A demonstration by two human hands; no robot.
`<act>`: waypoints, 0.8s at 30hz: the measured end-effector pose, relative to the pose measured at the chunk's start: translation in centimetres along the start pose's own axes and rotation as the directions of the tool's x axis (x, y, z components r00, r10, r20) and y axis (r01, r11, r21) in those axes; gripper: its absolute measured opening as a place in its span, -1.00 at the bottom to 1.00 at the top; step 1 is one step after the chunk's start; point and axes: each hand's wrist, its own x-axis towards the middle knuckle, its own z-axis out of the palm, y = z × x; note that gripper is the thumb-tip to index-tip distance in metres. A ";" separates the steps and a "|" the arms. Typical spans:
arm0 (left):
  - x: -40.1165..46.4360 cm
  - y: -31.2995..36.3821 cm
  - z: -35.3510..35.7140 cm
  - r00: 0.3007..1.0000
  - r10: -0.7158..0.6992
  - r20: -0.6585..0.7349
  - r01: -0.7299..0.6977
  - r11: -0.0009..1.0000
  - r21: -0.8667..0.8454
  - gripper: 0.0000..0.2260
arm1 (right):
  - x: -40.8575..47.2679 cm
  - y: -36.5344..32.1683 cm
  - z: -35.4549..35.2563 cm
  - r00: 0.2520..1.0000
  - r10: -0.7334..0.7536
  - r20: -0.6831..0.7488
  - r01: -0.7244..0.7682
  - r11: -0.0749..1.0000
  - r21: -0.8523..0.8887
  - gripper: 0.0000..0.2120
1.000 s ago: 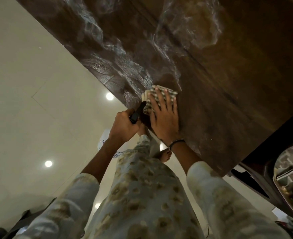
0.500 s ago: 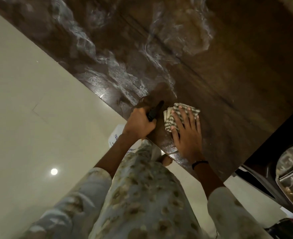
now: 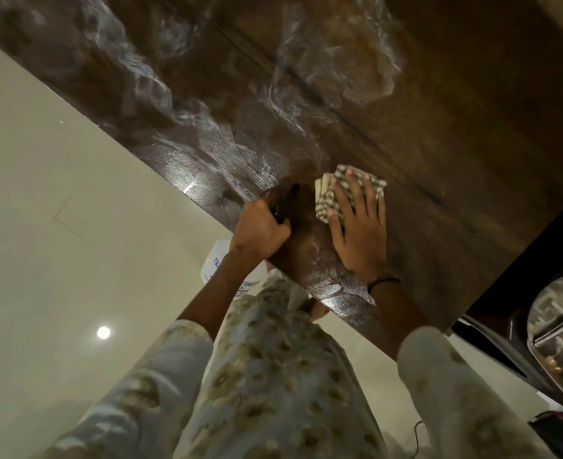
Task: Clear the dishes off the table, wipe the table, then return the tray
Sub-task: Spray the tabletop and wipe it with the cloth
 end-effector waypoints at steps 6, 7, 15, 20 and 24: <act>-0.9 -1.3 -1.7 0.993 0.028 -0.115 -0.037 0.997 -0.073 -0.93 | 7.6 -4.7 0.2 1.000 0.003 -0.019 -0.002 0.999 0.048 -0.48; -1.0 -1.3 -2.0 0.991 0.017 -0.131 -0.027 0.997 -0.076 -0.92 | 7.5 -5.7 0.6 1.000 -0.024 -0.009 0.025 0.998 0.056 -0.48; -1.3 -2.7 -3.7 0.991 -0.019 -0.135 0.006 0.996 -0.093 -0.95 | 1.1 -2.2 0.7 0.952 -0.284 0.112 0.289 0.957 -0.028 -0.50; -1.5 -3.6 -4.6 0.988 -0.023 -0.151 0.008 0.995 -0.097 -0.94 | 5.9 -4.4 0.1 0.996 -0.083 0.032 0.084 0.996 -0.031 -0.50; -1.4 -4.7 -4.8 0.979 -0.074 -0.189 0.052 0.992 -0.118 -0.92 | 6.7 -9.2 1.6 0.994 -0.105 0.021 0.105 0.994 -0.004 -0.50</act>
